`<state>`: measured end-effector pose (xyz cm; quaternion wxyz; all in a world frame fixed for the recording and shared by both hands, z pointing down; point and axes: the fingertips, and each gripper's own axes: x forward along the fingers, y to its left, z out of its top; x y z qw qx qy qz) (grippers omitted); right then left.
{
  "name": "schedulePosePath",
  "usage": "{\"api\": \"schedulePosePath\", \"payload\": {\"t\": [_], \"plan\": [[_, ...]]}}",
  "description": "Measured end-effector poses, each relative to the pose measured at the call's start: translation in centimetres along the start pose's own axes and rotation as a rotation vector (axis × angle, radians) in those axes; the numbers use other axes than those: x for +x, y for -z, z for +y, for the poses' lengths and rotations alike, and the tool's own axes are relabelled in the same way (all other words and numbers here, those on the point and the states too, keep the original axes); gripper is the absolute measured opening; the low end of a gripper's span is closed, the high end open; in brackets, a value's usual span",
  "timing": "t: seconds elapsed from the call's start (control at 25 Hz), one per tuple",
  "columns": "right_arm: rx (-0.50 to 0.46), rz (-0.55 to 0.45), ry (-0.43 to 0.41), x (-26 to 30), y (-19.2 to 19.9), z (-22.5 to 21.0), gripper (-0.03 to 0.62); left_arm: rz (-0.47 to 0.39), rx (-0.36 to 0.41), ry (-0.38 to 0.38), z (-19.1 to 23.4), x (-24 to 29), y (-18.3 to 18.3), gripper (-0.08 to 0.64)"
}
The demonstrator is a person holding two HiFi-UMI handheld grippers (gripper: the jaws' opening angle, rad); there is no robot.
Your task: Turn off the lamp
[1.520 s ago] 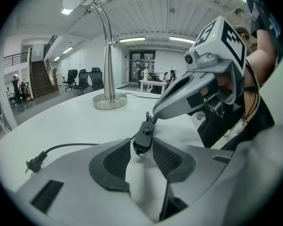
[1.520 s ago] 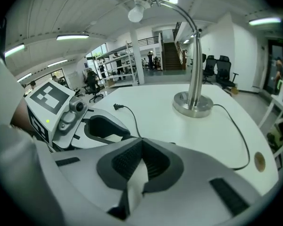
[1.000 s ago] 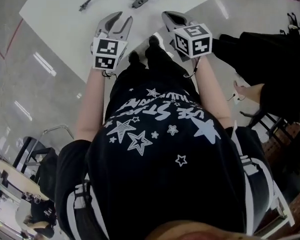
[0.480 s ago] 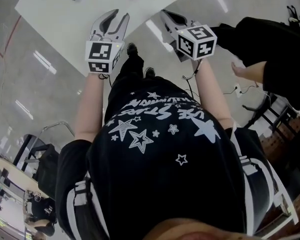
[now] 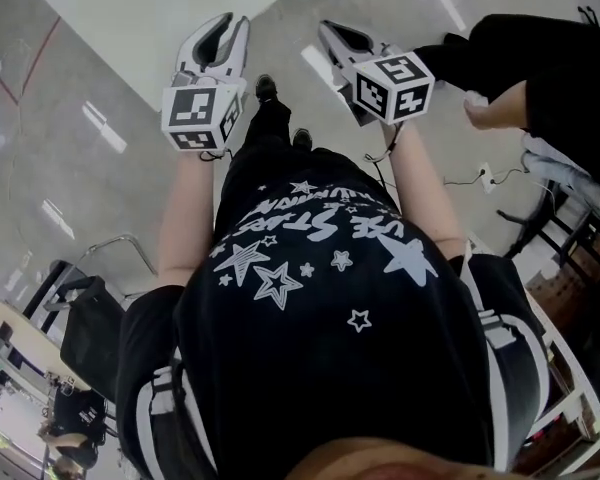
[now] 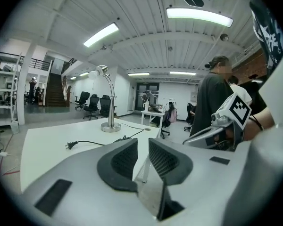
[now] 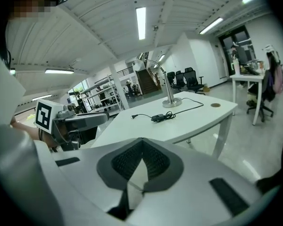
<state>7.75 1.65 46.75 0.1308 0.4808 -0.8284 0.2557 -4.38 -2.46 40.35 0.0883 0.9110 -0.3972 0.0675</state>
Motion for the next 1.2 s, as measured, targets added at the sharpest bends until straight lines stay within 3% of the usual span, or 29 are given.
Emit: {"api": "schedulePosePath", "payload": {"t": [0.4, 0.8, 1.2], "plan": [[-0.094, -0.046, -0.013, -6.5, 1.7, 2.4, 0.006, -0.033, 0.024, -0.053, -5.3, -5.4, 0.2, 0.014], [-0.178, -0.098, -0.039, -9.9, 2.0, 4.4, 0.005, -0.064, 0.043, -0.079, -8.2, -8.9, 0.0, 0.011], [-0.169, -0.124, -0.037, -13.5, 2.5, 3.8, 0.005, -0.060, 0.071, -0.056, -12.4, -9.5, -1.0, 0.011]]}}
